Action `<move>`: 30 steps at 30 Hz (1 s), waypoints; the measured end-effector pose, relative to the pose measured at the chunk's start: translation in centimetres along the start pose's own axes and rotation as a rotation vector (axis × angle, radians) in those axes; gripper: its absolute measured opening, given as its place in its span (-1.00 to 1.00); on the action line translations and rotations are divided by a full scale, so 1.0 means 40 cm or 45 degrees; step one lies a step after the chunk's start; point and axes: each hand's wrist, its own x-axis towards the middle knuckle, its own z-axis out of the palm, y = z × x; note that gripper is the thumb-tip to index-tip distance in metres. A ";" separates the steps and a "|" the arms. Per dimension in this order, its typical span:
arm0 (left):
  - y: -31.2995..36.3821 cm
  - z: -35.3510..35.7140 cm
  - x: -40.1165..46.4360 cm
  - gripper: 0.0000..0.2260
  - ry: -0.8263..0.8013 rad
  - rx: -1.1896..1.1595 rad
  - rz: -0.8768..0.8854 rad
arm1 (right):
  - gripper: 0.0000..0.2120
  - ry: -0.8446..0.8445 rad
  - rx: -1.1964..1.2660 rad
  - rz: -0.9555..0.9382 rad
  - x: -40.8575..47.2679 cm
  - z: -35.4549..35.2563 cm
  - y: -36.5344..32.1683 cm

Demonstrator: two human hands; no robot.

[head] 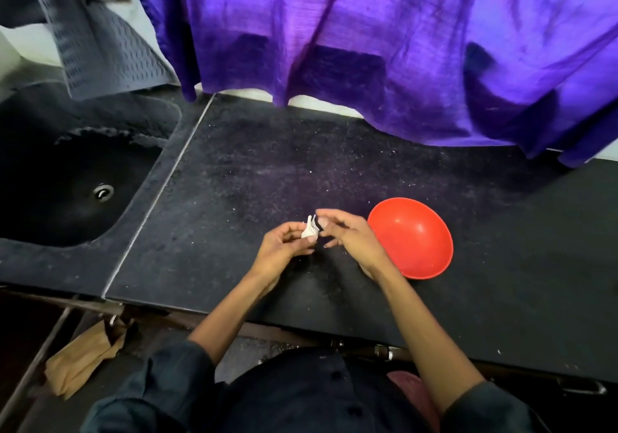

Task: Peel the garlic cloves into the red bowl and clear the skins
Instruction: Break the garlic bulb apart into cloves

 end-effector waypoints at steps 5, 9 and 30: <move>0.008 -0.008 -0.016 -0.73 -0.015 -0.083 0.055 | -0.80 0.004 0.151 -0.016 0.009 0.006 0.007; 0.018 0.006 -0.023 -0.68 -0.006 -0.091 0.065 | -0.82 -0.012 0.238 0.024 0.022 0.000 0.012; 0.029 0.125 -0.041 -0.78 0.414 -0.239 0.174 | -0.81 -0.235 -0.013 -0.103 0.098 -0.103 -0.009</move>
